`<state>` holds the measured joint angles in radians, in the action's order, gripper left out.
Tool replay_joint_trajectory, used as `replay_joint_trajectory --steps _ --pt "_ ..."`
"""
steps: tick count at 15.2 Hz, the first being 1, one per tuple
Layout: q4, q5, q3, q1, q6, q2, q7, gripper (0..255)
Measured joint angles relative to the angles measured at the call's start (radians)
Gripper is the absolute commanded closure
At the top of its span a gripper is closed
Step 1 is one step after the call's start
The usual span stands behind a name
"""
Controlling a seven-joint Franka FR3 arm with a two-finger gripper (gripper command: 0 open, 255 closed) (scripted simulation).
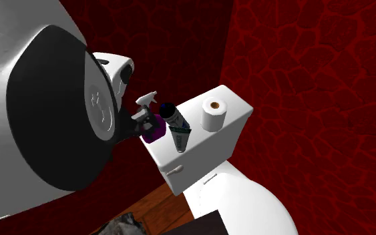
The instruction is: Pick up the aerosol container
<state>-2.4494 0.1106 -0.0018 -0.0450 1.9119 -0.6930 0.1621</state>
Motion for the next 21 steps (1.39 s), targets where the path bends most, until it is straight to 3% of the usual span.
replay_joint_trajectory --steps 9,15,21 --pt "-0.047 0.122 -0.078 -0.049 0.403 0.200 0.102 0" --pt "0.025 0.185 -0.122 -0.077 0.661 0.419 0.150 0" --pt "0.060 0.218 -0.140 -0.093 0.798 0.533 0.163 0"
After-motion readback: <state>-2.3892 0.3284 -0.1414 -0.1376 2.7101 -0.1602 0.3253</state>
